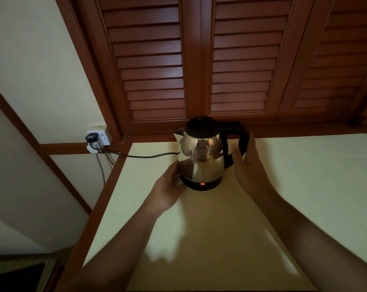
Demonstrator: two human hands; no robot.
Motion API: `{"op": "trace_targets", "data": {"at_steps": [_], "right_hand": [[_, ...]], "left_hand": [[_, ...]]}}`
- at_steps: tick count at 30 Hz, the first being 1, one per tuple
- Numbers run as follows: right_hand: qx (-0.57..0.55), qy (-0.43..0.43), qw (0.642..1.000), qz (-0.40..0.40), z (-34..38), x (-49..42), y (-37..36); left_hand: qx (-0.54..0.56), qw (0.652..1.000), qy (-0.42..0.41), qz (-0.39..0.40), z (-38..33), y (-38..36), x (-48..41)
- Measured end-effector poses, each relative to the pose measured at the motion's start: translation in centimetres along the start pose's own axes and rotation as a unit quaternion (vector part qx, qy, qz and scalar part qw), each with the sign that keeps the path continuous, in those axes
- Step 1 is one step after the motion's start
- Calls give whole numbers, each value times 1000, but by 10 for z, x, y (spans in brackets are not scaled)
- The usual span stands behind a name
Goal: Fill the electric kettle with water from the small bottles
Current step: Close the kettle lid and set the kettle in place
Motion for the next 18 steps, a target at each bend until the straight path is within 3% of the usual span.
{"op": "trace_targets", "data": {"at_steps": [6,11,18], "right_hand": [[77,-104,988,89,-25,87,-7],[113,-76,971,194,-26,86,-22],[92,-130,964,214,-29,79,-30]], "left_hand": [[-119,992,-9,-37,-4,0,34],[-190,982,-11,-5,3,-7,45],[-247,967,52,13,-3,-15,43]]}}
Point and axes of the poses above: each hand's wrist, its own x-axis away from the middle knuckle, its own y-axis out of the back of the hand, z = x × y, the point moved 1 cm from there along -x, towards the middle knuckle, and after that the axes turned 3 degrees about y, right-handed, at the moved point
